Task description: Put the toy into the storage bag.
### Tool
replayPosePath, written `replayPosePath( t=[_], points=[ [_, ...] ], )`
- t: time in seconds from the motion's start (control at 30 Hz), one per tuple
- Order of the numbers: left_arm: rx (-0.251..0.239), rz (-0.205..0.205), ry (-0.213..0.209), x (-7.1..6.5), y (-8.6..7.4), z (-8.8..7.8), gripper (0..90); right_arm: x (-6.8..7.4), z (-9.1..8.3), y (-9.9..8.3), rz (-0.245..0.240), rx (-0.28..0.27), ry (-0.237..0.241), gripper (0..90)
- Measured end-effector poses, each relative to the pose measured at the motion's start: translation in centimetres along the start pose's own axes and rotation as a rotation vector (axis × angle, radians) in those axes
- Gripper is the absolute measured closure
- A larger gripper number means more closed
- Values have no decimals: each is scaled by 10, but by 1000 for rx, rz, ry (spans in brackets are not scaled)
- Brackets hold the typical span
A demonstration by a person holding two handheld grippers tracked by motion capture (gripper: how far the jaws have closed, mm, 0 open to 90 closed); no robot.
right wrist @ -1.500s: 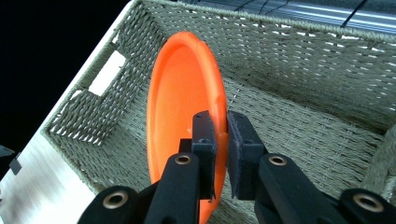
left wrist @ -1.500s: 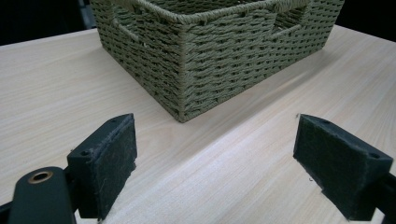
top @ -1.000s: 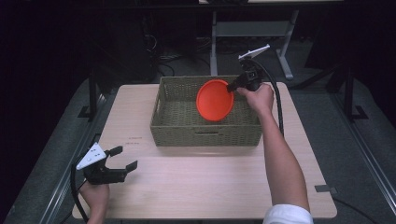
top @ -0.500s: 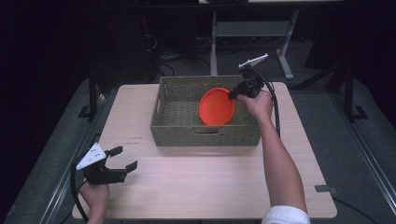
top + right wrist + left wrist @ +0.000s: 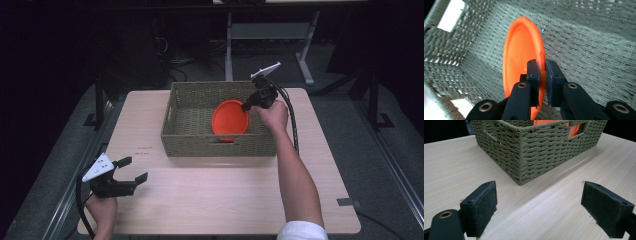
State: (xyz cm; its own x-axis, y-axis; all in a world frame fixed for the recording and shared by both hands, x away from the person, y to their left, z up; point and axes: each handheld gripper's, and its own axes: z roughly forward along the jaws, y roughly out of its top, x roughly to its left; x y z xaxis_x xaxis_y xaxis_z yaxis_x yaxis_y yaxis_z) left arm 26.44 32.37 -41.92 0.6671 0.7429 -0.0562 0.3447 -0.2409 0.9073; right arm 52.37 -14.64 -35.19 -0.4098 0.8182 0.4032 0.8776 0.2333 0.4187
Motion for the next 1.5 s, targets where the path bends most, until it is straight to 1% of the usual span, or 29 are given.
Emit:
replayPosePath(
  t=[0.03,0.13,0.17,0.2,0.27,0.3,0.4,0.53,0.6,0.63,0.67,0.73,0.8,0.9,0.93,0.97,1.0,1.03,1.07,1.17,1.23,1.27,1.3,1.33,1.37,1.43,1.5],
  points=[
    [1,1,0,0,0,0,127,-1,5,0,0,16,-19,819],
    [1,-4,1,0,0,-1,126,-3,9,-1,3,29,-24,819],
    [0,-7,0,0,0,-1,126,-5,13,-4,13,31,-26,819],
    [0,-7,0,0,0,-1,127,-5,13,-4,13,31,-26,819],
    [2,-4,-1,1,0,-1,126,-10,15,-6,35,28,-16,818],
    [3,-6,-1,1,0,-1,126,-13,16,-7,38,48,-25,816],
    [-2,-3,2,1,0,-2,126,-14,15,-7,42,48,-23,814],
    [-5,-3,1,1,0,-2,126,-13,18,-8,28,65,-63,805],
    [-2,-2,1,1,0,-2,126,-14,17,-8,36,64,-52,800],
    [-2,-2,0,0,0,-2,127,-14,17,-8,37,67,-49,792],
    [-1,-2,-1,0,0,-2,126,-14,17,-8,33,72,-62,770],
    [2,0,1,0,0,-2,127,-14,16,-8,34,74,-67,767],
    [-4,-2,2,1,0,-2,126,-15,14,-8,46,66,-55,730],
    [-6,-2,3,1,0,-3,126,-16,14,-9,53,69,-63,703],
    [-4,-1,3,1,0,-3,126,-16,13,-9,53,62,-68,686],
    [-2,1,2,0,0,-3,126,-15,13,-9,60,53,-78,684],
    [-2,1,2,0,0,-3,127,-15,13,-9,60,53,-78,684],
    [0,1,2,0,0,-3,127,-15,9,-9,64,29,-68,668],
    [1,1,2,0,0,-3,127,-15,7,-9,69,22,-63,664],
    [-3,-3,2,0,0,-3,127,-13,4,-10,58,5,-34,622],
    [-2,0,3,0,0,-3,126,-11,1,-10,46,-1,-30,590],
    [2,1,2,0,-1,-3,126,-11,-1,-10,41,-5,-18,569],
    [2,1,2,0,-1,-3,127,-11,-1,-10,41,-5,-18,569],
    [4,-4,1,0,-1,-3,127,-10,-3,-10,36,-13,-9,568],
    [3,0,2,0,-1,-3,126,-10,-5,-10,27,-28,2,561],
    [1,-1,2,-1,0,-4,126,-9,-7,-10,15,-33,29,521],
    [6,-4,1,-1,-1,-3,127,-6,-9,-11,13,-41,48,495]
  ],
)
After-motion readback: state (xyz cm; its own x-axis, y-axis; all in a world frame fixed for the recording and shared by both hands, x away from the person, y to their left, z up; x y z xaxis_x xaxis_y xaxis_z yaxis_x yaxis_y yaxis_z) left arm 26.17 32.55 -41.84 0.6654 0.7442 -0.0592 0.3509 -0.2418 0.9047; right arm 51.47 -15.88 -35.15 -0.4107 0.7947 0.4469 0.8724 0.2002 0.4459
